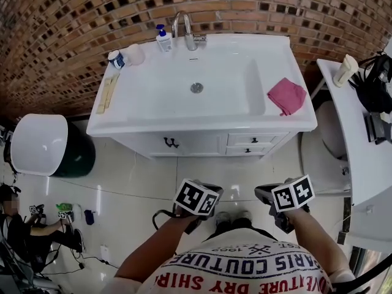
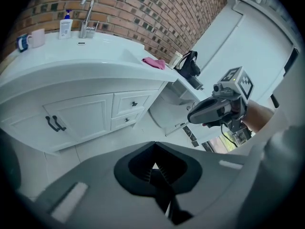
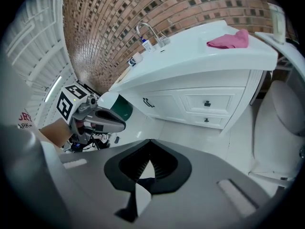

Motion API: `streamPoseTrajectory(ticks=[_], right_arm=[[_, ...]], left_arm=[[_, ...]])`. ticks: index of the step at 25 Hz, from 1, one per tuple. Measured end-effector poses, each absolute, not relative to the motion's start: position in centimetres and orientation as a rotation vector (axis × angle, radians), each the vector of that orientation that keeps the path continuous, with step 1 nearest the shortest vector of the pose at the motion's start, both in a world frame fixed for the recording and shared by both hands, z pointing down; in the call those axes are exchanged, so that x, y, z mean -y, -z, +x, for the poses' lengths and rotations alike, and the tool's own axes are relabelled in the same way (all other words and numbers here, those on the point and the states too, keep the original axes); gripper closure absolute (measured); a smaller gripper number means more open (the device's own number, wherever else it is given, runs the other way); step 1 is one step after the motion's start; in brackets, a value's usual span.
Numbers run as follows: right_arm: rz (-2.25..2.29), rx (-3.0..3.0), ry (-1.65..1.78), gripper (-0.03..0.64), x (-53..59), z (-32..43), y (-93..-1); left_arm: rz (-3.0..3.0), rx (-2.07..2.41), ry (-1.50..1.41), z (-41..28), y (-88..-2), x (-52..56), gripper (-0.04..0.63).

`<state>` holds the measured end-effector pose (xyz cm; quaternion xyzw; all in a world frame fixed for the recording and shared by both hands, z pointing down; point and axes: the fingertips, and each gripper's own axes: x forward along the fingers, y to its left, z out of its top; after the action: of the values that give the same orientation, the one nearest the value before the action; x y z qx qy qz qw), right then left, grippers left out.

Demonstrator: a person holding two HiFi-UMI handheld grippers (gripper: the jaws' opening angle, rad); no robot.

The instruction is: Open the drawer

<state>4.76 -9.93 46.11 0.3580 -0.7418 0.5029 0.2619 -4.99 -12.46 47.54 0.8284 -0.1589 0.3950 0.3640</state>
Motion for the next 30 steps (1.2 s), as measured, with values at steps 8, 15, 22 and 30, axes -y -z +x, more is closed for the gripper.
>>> streamPoseTrajectory(ticks=[8,15,22,30], right_arm=[[0.994,1.989,-1.416,0.611,13.0,6.6,-50.3],[1.030,1.983,-1.431,0.609,17.4,7.6,-57.4],[1.254,1.926,-1.443,0.584,23.7,11.4,-63.8],[1.442,1.832,-1.309,0.443,28.0,14.8,-69.7]], left_arm=[[2.058,0.461,-0.987,-5.5,-50.3,13.5,0.603],[2.016,0.468,-0.951,-6.3,-55.1,14.3,0.603],[2.039,0.503,-0.918,-6.0,-58.8,16.3,0.603],[2.035,0.550,-0.890,-6.9,-62.1,17.2,0.603]])
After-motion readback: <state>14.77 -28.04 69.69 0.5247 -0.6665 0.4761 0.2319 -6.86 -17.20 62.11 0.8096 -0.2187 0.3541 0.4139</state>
